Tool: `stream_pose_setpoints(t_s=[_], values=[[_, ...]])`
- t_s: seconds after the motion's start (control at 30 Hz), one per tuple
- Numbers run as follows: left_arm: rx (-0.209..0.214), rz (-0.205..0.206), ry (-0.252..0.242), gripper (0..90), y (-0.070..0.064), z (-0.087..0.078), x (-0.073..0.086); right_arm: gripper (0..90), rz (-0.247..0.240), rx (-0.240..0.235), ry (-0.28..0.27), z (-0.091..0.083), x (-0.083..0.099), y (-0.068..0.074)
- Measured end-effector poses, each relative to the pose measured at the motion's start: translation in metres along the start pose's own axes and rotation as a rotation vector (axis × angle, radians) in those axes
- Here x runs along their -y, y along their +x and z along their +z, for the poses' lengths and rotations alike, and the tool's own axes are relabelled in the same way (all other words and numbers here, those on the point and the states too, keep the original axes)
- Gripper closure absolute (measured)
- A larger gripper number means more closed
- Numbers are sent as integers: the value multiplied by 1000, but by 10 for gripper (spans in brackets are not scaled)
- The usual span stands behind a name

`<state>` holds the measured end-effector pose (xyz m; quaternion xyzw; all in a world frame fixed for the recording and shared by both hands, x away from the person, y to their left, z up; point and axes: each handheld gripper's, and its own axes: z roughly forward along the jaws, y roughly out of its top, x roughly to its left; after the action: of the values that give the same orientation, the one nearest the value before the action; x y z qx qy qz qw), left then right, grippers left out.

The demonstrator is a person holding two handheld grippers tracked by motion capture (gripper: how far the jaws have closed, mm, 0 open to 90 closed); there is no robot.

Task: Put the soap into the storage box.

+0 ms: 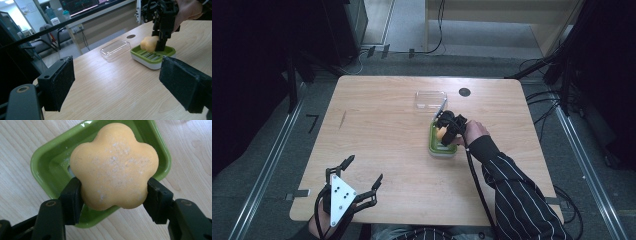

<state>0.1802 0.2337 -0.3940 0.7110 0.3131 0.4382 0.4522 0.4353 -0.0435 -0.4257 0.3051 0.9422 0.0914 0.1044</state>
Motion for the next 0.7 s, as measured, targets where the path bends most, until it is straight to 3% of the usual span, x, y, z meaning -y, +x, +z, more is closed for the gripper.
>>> stream_pose_setpoints(t_s=[0.7], values=[[-6, -2, 2, 135, 1, -1, 1, 398, -24, 4, 36, 21, -10, 5]])
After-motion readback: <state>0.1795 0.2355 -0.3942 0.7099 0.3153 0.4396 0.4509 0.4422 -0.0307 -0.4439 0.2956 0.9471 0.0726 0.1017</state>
